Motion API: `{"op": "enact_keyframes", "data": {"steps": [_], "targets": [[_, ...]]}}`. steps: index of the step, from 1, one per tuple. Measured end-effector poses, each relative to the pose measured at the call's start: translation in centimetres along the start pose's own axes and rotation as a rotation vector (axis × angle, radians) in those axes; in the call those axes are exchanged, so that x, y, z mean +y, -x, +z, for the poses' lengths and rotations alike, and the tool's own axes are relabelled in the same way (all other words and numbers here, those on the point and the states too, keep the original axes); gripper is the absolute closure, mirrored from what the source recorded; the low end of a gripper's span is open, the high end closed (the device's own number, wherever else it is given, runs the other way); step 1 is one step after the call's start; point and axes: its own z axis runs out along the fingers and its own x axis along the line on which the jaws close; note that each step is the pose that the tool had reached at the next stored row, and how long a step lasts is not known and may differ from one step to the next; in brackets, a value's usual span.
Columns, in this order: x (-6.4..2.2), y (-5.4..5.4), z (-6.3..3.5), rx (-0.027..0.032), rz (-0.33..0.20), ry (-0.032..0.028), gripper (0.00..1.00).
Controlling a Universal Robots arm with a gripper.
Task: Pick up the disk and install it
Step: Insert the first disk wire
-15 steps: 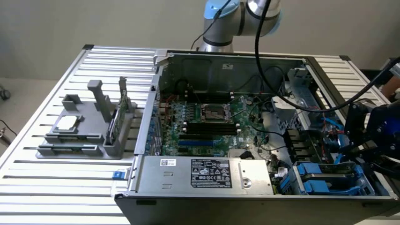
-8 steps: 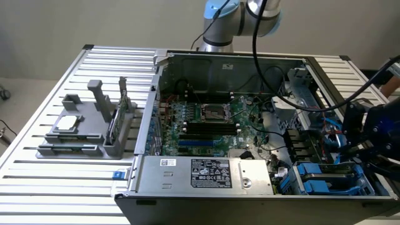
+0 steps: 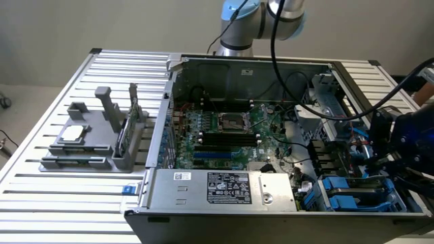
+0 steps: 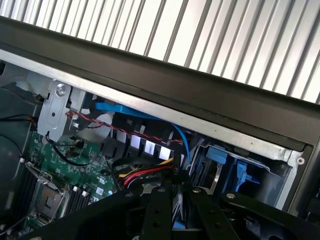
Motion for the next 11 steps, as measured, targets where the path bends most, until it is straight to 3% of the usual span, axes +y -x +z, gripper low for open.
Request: {"op": "enact_keyframes", "data": {"steps": [3, 9, 11], "targets": [[-0.09, -0.03, -0.01, -0.0065, 0.005, -0.0005, 0.82], [-0.13, -0.04, -0.02, -0.0400, 0.018, -0.0069, 0.82], [-0.14, -0.03, -0.01, -0.0447, 0.026, -0.0074, 0.82]]}}
